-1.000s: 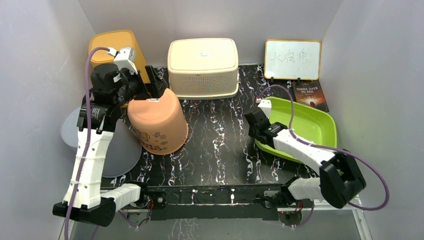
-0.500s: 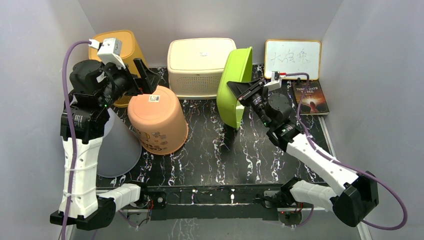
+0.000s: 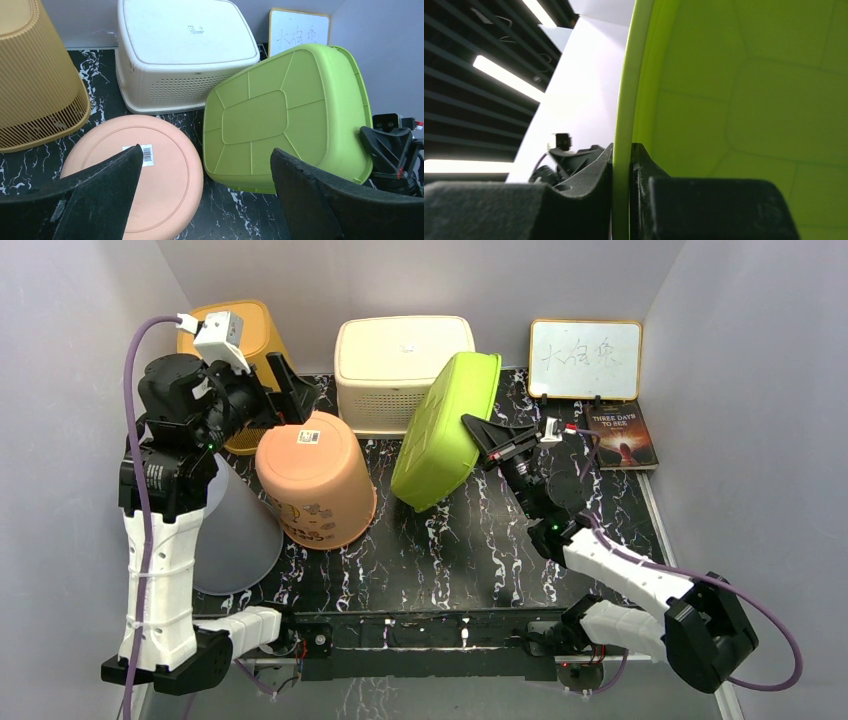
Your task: Turn the large container upside down
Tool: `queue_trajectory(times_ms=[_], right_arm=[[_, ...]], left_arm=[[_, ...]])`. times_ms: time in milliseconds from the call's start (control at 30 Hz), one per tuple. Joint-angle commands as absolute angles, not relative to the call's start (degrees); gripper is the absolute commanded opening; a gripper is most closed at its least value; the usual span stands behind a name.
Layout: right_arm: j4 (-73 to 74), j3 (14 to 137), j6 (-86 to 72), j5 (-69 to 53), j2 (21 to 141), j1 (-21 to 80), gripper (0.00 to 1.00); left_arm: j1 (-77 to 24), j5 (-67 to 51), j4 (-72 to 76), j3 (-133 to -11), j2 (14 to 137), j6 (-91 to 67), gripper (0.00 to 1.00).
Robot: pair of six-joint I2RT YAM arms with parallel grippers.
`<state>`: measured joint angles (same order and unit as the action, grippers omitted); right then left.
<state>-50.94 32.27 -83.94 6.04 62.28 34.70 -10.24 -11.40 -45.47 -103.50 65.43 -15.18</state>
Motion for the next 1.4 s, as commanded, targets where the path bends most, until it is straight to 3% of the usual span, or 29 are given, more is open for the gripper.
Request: queue_trajectory(times_ms=[0,200,300,400,500,667,933,1000,1367], right_arm=[[-60.0,33.0,-90.1,6.7,56.2,35.6,0.0],[-29.4,31.5,-85.1,11.4,42.9,35.5,0.0],[-18.5,25.8,-86.5,14.1,36.3,35.4,0.06],[-15.5,17.5,-90.4,13.4,31.3,34.9,0.01],[-21.5,10.8,-95.6,11.5,30.0,35.0,0.0],[-13.9,13.1,-91.5,11.6,31.5,34.9,0.0],[6.4,14.0,-89.7,21.1,27.8,34.9,0.45],[11.3,15.5,-88.1,24.1,27.5,35.0,0.51],[21.4,18.3,-85.2,34.9,28.2,35.0,0.55]], left_arm=[[-10.3,-11.9,-46.0,-105.1,65.4,-14.9,0.98],[-10.3,-12.1,-45.5,-103.0,64.6,-14.8,0.98],[-10.3,-12.3,-44.7,-101.2,64.2,-14.8,0.98],[-10.3,-12.7,-43.9,-99.5,64.0,-14.7,0.98],[-10.4,-13.1,-43.3,-98.3,64.0,-14.8,0.98],[-10.3,-13.3,-42.7,-97.5,63.5,-15.1,0.98],[-10.3,-12.7,-41.4,-93.8,62.7,-14.8,0.98],[-10.4,-13.0,-40.9,-93.1,62.8,-14.8,0.98],[-10.3,-13.9,-38.5,-90.1,63.2,-15.3,0.98]])
